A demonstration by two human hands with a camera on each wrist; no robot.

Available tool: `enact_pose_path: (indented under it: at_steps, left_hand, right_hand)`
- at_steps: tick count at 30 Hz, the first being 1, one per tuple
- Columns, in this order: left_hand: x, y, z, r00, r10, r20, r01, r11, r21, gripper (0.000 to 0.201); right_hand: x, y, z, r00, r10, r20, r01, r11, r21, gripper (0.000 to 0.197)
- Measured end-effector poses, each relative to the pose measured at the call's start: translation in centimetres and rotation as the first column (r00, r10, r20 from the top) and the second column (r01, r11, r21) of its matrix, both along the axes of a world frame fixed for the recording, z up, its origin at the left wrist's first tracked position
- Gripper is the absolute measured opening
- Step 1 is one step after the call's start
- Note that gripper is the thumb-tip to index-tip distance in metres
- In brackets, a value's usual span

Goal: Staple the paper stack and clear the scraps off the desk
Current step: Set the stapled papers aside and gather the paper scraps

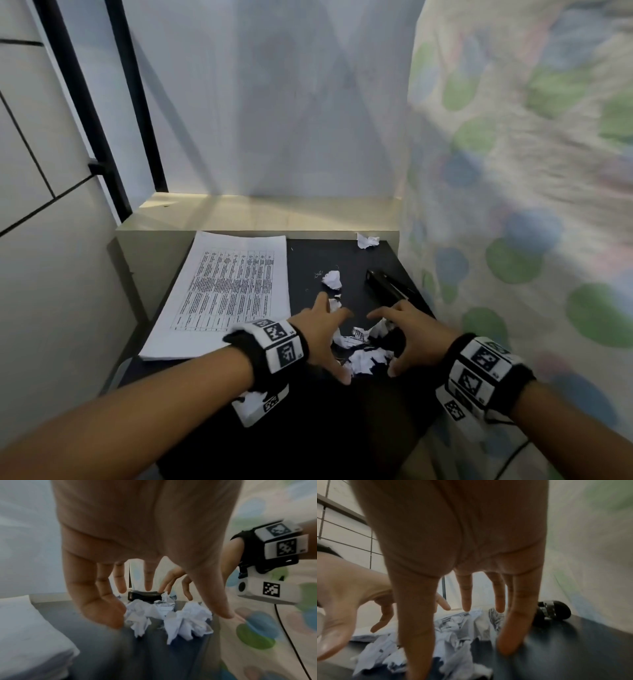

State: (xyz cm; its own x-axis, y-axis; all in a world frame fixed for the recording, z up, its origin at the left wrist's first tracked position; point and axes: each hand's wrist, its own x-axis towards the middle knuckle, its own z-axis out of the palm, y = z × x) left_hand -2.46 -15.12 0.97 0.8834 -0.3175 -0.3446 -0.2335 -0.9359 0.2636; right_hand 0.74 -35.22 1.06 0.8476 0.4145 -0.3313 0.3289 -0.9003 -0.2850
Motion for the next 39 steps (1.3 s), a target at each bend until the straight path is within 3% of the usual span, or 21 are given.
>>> enact_pose_path:
  at_steps: [6,11,17,22,25,28,32,39]
  left_hand:
    - [0.4,-1.1,-1.4,0.997,0.069,-0.039,-0.066,0.995,0.081,0.097]
    - [1.5,-2.0,-2.1,0.989,0.141,-0.047,-0.140,0.990,0.021,0.087]
    - [2.8,-1.4,-1.7,0.978,0.207,-0.004,-0.207,0.978,-0.003,0.067]
    - [2.9,0.1,-0.7,0.977,0.201,-0.076,-0.205,0.977,-0.050,0.100]
    - [2.4,0.7,-0.5,0.981,0.141,-0.134,-0.145,0.989,-0.021,0.116]
    - [2.2,0.5,-1.1,0.985,0.141,-0.104,-0.139,0.990,0.025,0.124]
    - [2.9,0.1,-1.3,0.987,0.145,-0.063,-0.143,0.989,0.026,0.122]
    - [4.5,-0.2,-1.3,0.982,0.165,-0.096,-0.174,0.981,-0.085,0.084]
  right_hand:
    - [1.3,1.4,-1.4,1.000,-0.019,0.008,0.018,0.993,0.120,0.068]
    - [2.7,2.8,-1.8,0.997,0.001,0.074,-0.012,0.988,0.152,0.053]
    - [3.2,1.8,0.0,0.989,-0.057,0.134,0.032,0.983,0.183,0.063]
    - [2.7,1.2,0.0,0.999,0.003,-0.046,-0.004,1.000,-0.012,0.105]
    - [2.2,2.1,-1.2,0.995,0.066,-0.075,-0.072,0.994,-0.088,0.112]
    - [2.3,3.2,-1.9,0.996,0.092,-0.006,-0.092,0.989,-0.116,0.099]
    - [2.8,3.9,-2.2,0.993,0.112,-0.037,-0.114,0.993,-0.034,0.073]
    - [3.2,4.0,-2.6,0.988,0.139,-0.072,-0.131,0.986,0.107,0.057]
